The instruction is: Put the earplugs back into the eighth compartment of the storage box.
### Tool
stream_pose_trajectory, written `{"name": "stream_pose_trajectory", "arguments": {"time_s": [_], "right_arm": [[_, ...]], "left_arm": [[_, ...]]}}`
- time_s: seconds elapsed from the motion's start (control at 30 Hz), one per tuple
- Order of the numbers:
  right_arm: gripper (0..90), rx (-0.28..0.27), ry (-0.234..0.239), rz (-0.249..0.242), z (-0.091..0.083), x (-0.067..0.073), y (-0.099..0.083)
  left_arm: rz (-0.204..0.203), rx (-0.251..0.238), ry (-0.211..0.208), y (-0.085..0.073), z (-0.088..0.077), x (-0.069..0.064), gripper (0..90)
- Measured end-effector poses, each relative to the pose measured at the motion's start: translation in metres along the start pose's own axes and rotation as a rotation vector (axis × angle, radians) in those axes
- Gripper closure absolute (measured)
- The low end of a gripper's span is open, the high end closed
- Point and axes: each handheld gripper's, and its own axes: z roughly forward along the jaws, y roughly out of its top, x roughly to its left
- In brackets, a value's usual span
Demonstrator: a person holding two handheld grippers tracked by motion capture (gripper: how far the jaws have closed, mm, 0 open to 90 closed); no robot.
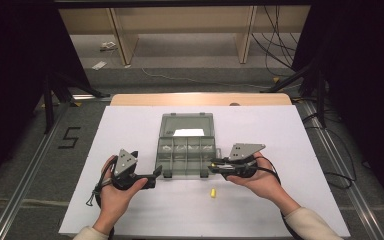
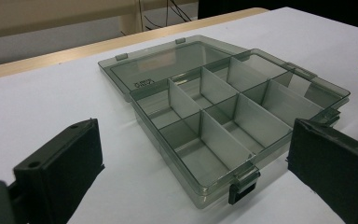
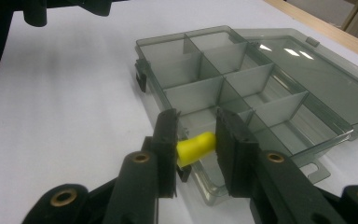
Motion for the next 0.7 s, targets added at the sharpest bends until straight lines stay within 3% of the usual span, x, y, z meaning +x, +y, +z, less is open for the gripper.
{"name": "stream_pose_trajectory", "arguments": {"time_s": [0.7], "right_arm": [[70.9, -0.002, -0.016, 0.008, 0.0052, -0.0073, 0.0035]], "left_arm": [[-0.001, -0.003, 0.002, 0.0004, -0.0004, 0.0002, 2.6]]}}
